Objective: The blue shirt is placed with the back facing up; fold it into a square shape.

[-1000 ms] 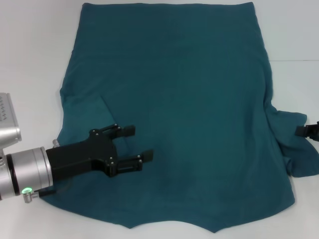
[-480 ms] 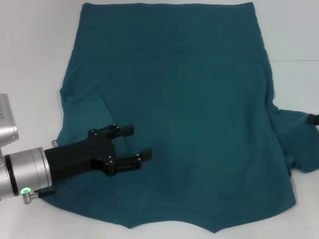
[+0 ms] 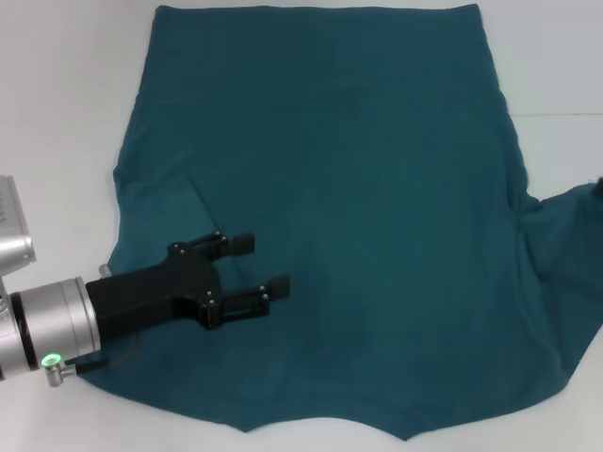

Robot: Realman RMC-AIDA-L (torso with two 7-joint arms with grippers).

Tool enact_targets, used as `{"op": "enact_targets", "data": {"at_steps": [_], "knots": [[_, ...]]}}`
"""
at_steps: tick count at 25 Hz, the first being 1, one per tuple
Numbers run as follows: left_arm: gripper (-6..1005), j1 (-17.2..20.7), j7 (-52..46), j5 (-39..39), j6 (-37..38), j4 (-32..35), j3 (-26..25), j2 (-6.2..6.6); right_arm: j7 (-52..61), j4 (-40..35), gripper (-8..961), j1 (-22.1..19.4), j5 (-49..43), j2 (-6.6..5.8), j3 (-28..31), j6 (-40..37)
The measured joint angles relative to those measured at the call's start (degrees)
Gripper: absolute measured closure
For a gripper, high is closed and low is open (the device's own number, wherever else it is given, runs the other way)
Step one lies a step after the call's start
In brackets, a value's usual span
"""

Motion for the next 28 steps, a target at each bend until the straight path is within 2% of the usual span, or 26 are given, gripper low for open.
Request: {"op": "enact_targets", "data": {"at_steps": [11,19,22,26,28], "knots": [[140,0.4,0.0,-0.6,0.0,-0.9,-0.7,0.01,0.1,0.0,946,3.4,-0.3,-0.36,-6.4,-0.1],[139,0.2,-0.4,-0.6,-0.1,-0.9,-0.7,0.12,1.1,0.0,943,6.2,-0.3,0.88,-13.8,-4.0],[139,0.1,-0.6,-0.6,-0.5,-0.9,-0.7,0.17,2.5,0.0,942,7.7,-0.3,1.05,-18.6,-5.2],[139,0.1,-0.6,-0.6,-0.9,-0.9,-0.7,0.18,3.6,-0.1,940,8.8,-0.3,1.29,-21.8,-5.5],[139,0.1,-0.7,-0.6,-1.4,-0.9,-0.7,0.19,4.1,-0.3,868,8.8,-0.3,1.26,-22.0,-5.5]]}}
